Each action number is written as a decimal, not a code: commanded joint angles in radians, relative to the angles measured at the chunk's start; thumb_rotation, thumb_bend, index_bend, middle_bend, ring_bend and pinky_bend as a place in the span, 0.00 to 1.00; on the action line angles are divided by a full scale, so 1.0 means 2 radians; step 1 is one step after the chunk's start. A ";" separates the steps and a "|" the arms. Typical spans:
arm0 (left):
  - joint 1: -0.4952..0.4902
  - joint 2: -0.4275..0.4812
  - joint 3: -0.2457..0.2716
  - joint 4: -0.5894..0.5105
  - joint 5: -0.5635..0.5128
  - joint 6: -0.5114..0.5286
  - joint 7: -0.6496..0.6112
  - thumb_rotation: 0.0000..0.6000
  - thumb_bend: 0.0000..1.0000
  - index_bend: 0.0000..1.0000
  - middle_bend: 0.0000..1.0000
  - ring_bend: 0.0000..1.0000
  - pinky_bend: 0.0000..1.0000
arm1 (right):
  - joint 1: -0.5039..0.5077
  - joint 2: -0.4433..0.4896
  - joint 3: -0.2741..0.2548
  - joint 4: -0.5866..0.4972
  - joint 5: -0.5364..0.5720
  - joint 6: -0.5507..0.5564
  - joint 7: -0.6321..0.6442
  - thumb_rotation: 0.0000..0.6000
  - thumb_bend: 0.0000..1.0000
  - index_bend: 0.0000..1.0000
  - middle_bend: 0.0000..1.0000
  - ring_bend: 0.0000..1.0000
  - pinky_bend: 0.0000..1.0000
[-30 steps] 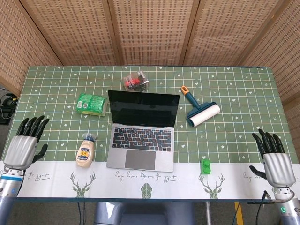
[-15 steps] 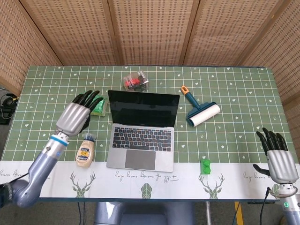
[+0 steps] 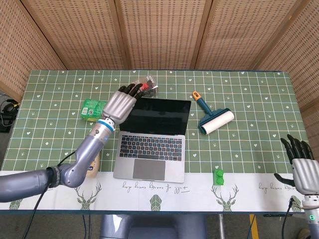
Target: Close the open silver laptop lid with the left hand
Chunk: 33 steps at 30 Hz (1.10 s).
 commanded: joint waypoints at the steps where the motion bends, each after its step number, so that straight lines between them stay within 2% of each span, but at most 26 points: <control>1: -0.035 -0.024 0.004 0.033 -0.042 -0.006 0.021 1.00 1.00 0.16 0.00 0.06 0.17 | 0.000 0.002 0.001 0.001 0.003 -0.002 0.005 1.00 0.06 0.03 0.00 0.00 0.00; 6: -0.078 -0.050 0.012 0.075 -0.098 -0.015 0.035 1.00 1.00 0.16 0.00 0.06 0.17 | 0.000 0.005 0.003 0.004 0.008 -0.004 0.014 1.00 0.06 0.03 0.00 0.00 0.00; 12: -0.107 -0.068 0.022 0.101 -0.128 -0.019 0.033 1.00 1.00 0.18 0.01 0.07 0.18 | -0.001 0.007 0.005 0.005 0.010 -0.004 0.018 1.00 0.06 0.04 0.00 0.00 0.00; 15: -0.115 -0.072 0.026 0.107 -0.132 -0.018 0.033 1.00 1.00 0.22 0.05 0.11 0.21 | -0.001 0.008 0.005 0.005 0.011 -0.003 0.019 1.00 0.06 0.03 0.00 0.00 0.00; 18: -0.122 -0.074 0.033 0.110 -0.135 -0.017 0.031 1.00 1.00 0.30 0.14 0.19 0.27 | -0.001 0.008 0.005 0.005 0.010 -0.003 0.018 1.00 0.06 0.04 0.00 0.00 0.00; 22: -0.124 -0.071 0.037 0.104 -0.133 -0.012 0.022 1.00 1.00 0.38 0.25 0.27 0.32 | -0.001 0.008 0.005 0.004 0.010 -0.002 0.018 1.00 0.06 0.04 0.00 0.00 0.00; 33: -0.113 -0.033 0.045 0.038 -0.100 0.002 -0.010 1.00 1.00 0.46 0.33 0.34 0.35 | -0.002 0.008 0.003 0.001 0.004 0.002 0.015 1.00 0.06 0.04 0.00 0.00 0.00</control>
